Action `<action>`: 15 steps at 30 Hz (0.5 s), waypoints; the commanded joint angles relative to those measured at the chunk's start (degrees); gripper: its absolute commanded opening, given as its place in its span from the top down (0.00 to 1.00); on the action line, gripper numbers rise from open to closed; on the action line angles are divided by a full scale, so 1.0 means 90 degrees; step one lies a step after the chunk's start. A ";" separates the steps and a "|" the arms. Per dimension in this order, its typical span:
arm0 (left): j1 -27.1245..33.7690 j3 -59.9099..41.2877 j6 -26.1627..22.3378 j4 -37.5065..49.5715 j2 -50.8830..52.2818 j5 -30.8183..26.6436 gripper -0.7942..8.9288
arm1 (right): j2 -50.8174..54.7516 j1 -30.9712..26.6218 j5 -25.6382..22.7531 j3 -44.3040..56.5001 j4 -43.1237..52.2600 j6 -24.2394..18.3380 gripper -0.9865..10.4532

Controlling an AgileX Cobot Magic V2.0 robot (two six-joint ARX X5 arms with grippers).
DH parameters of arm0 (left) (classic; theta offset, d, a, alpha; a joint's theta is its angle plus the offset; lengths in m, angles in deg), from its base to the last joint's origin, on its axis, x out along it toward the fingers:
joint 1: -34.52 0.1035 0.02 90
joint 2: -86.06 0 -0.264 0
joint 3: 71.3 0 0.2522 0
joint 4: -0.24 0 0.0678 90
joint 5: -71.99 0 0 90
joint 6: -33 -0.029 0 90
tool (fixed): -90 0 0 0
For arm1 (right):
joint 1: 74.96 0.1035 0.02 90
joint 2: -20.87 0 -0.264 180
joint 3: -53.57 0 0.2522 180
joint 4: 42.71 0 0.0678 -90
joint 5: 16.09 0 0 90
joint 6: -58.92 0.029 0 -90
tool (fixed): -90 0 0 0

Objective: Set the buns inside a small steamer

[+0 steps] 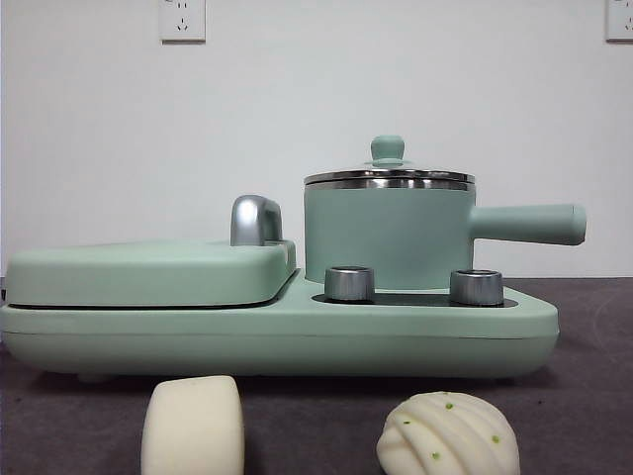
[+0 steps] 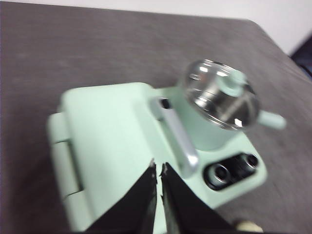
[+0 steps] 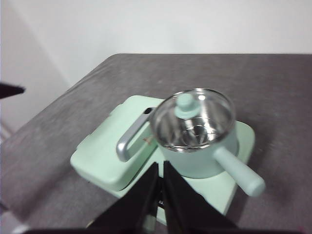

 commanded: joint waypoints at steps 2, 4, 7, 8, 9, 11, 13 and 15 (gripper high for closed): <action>-0.0063 0.0204 -0.0420 0.0044 -0.0138 0.0379 0.90 | -0.0053 0.0015 0.0124 -0.0107 -0.0005 -0.0435 0.90; -0.0073 0.0204 -0.0420 0.0041 -0.0141 0.0379 0.90 | -0.0053 0.0015 0.0092 -0.0107 -0.0010 -0.0432 0.90; -0.0073 0.0204 -0.0420 0.0080 -0.0136 0.0379 0.88 | -0.0046 0.0017 0.0092 -0.0107 -0.0015 -0.0430 0.90; -0.0073 0.0204 -0.0420 0.0100 -0.0138 0.0376 0.88 | -0.0046 0.0017 0.0092 -0.0107 -0.0017 -0.0413 0.90; -0.0073 0.0204 -0.0418 0.0114 -0.0138 0.0376 0.86 | -0.0046 0.0015 0.0092 -0.0107 -0.0015 -0.0410 0.90; -0.0073 0.0204 -0.0420 0.0168 -0.0138 0.0376 0.75 | -0.0046 0.0015 0.0092 -0.0107 -0.0015 -0.0413 0.83; -0.0073 0.0204 -0.0420 0.0189 -0.0138 0.0376 0.61 | -0.0046 0.0015 0.0092 -0.0107 -0.0015 -0.0410 0.69; -0.0073 0.0204 -0.0420 0.0189 -0.0138 0.0376 0.48 | -0.0046 0.0015 0.0090 -0.0107 -0.0012 -0.0410 0.58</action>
